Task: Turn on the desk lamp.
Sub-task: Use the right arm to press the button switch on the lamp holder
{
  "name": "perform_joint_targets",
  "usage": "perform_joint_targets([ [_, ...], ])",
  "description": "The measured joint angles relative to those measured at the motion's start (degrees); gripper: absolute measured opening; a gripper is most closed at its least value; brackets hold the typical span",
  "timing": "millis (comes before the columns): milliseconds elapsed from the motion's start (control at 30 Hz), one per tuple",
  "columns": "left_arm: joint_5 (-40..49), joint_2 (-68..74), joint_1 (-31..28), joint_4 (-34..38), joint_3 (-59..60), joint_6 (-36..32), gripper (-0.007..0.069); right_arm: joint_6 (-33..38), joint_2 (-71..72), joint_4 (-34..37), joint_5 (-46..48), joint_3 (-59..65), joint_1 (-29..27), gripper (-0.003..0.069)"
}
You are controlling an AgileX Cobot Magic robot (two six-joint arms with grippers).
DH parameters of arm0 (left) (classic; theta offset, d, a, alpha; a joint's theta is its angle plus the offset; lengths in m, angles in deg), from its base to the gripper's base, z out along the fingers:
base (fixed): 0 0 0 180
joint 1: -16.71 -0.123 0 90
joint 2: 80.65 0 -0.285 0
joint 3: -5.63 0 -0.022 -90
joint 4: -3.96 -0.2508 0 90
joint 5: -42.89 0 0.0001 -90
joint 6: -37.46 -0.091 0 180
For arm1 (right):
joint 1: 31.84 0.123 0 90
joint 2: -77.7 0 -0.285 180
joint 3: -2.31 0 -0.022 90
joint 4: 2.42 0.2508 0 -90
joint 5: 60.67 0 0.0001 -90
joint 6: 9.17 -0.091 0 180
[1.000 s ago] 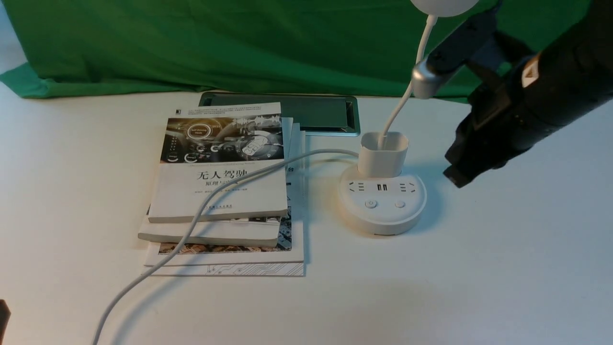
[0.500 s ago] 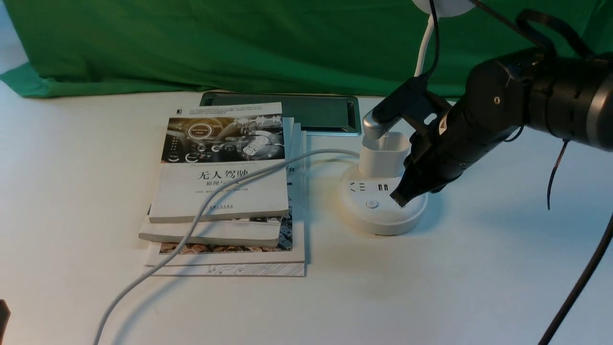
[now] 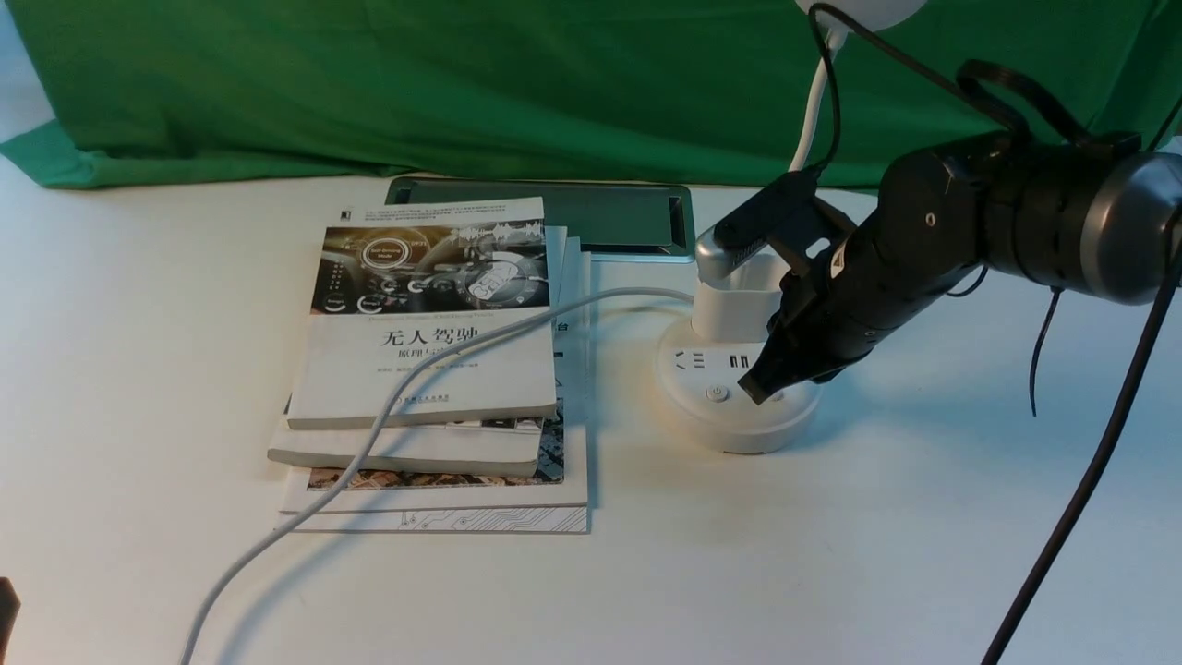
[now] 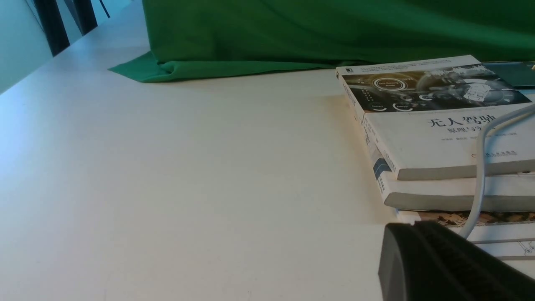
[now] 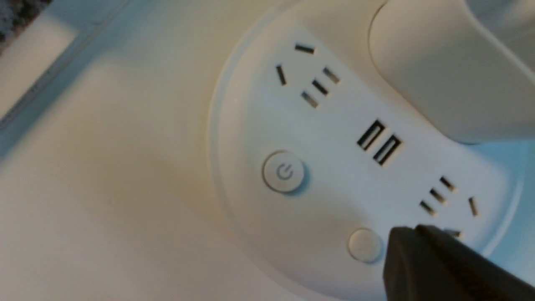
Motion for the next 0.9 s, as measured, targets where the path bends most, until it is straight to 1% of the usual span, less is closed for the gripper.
perform_joint_targets([
  [900,0.0,0.0,0.0,0.0,0.0,0.0,0.0021,0.1,-1.9,0.6,-0.8,0.0,0.0,0.0030],
])
